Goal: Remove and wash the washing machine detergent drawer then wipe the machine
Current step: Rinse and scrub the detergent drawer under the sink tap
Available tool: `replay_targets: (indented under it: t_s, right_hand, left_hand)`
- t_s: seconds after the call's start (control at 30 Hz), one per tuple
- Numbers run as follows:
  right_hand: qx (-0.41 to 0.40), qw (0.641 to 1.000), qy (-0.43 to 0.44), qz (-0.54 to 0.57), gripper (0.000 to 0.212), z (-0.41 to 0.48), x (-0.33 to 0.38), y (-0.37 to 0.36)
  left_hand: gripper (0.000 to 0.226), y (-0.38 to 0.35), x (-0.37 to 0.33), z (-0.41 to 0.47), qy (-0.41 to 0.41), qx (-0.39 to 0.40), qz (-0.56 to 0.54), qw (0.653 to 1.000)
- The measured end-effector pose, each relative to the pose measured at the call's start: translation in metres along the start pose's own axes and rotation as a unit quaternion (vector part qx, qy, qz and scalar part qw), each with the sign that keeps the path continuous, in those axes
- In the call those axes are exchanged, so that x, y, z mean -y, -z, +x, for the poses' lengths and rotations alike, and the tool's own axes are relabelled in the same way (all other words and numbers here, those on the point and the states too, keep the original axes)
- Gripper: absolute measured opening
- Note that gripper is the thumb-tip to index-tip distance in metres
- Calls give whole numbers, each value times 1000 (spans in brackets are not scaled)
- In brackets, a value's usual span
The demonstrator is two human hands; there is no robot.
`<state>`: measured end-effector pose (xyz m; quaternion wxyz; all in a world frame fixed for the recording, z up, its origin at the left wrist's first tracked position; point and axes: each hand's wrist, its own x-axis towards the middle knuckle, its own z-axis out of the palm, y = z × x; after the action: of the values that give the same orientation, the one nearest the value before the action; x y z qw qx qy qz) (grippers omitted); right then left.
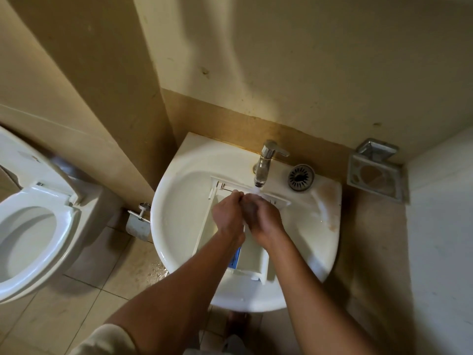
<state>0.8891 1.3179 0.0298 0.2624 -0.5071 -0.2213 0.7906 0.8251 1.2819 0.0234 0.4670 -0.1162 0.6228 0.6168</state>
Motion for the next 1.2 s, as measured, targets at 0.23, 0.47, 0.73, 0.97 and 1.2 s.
replay_targets:
  t_s: [0.23,0.47,0.73,0.97,1.2]
  right_hand:
    - [-155,780,254,-550,35,-35,13,29]
    - [-167,780,-2,-604,39,-34,9,52]
    - [-151,747,53,-645,13,-61,-11,52]
    - [-223,743,84,-626,32,-102,7,47]
    - [-229,917,84,-316,72,-123,-6,38]
  left_hand:
    - [40,31,-12,14,-183,-8,333,925]
    - [37,35,-7,-12,-170,67,588,788]
    - [27,37,-10,-13,-205,119,617,751]
    - [25,27,-3,-12,-144,175,596,770]
    - [31,23,-6,-17,-46,209,483,849]
